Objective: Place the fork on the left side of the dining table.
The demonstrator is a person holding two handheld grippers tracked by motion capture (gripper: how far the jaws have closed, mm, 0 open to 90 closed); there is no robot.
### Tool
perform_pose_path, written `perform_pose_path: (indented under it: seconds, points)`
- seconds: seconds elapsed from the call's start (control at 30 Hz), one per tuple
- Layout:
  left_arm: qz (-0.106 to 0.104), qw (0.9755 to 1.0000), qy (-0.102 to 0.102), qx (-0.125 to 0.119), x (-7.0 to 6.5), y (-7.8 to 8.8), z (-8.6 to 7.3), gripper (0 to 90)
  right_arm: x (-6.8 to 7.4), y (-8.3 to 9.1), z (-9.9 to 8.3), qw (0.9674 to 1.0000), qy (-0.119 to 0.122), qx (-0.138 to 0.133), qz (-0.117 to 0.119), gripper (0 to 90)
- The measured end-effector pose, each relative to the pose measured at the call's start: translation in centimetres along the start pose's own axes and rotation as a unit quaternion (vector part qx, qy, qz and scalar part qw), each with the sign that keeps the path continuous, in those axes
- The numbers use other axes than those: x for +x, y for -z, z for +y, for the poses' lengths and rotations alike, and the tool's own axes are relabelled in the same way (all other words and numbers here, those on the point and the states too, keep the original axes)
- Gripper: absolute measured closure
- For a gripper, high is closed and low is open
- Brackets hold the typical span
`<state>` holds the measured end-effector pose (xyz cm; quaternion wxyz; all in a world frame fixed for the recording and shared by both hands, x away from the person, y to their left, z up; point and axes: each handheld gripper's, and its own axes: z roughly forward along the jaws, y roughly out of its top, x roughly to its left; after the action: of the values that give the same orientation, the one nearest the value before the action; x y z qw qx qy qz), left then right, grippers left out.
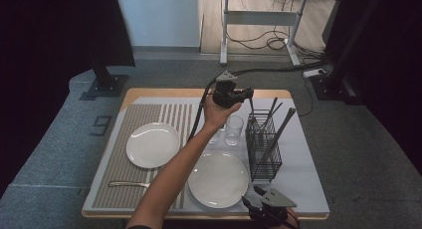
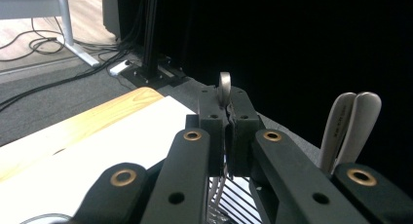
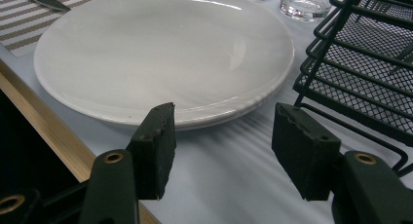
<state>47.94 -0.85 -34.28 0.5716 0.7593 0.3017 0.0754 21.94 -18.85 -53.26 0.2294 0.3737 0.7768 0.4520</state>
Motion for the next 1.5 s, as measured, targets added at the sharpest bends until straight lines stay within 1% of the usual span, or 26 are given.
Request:
perform_pose_path:
  seconds: [0.33,0.63,0.77,0.87,1.0,1.13,1.3,1.33,1.5]
  points:
    - [0.000,1.0000,-0.001,-0.006,0.0,0.8,0.2,87.4,0.1,-0.1,0.0,1.0000,0.001,0.002,0.000,41.9]
    - [0.001,0.9996,0.006,-0.029,0.4,2.6,0.9,87.4,0.1,-0.2,0.0,1.0000,0.003,0.003,0.000,41.9]
    - [0.002,0.9994,0.007,-0.035,0.6,3.3,1.0,87.4,0.1,-0.2,0.0,1.0000,0.003,0.004,0.000,41.9]
    - [0.002,0.9992,0.011,-0.040,0.7,3.8,1.0,87.4,0.2,-0.3,0.0,1.0000,0.004,0.005,0.001,41.9]
    - [0.002,0.9991,0.009,-0.041,0.8,4.4,0.7,87.4,0.3,-0.4,0.0,1.0000,0.005,0.006,0.002,41.9]
    - [0.003,0.9989,0.014,-0.045,0.9,5.0,0.5,87.4,0.3,-0.4,0.0,1.0000,0.005,0.006,0.002,41.9]
    - [0.008,0.9981,0.023,-0.056,1.4,5.8,0.4,87.4,0.3,-0.4,0.0,1.0000,0.006,0.006,0.002,41.9]
    - [0.007,0.9981,0.024,-0.057,1.5,6.0,0.5,87.4,0.3,-0.4,0.0,1.0000,0.007,0.006,0.002,41.9]
    - [0.013,0.9979,0.025,-0.058,1.9,6.8,0.4,87.4,0.3,-0.4,0.0,1.0000,0.005,0.006,0.003,41.9]
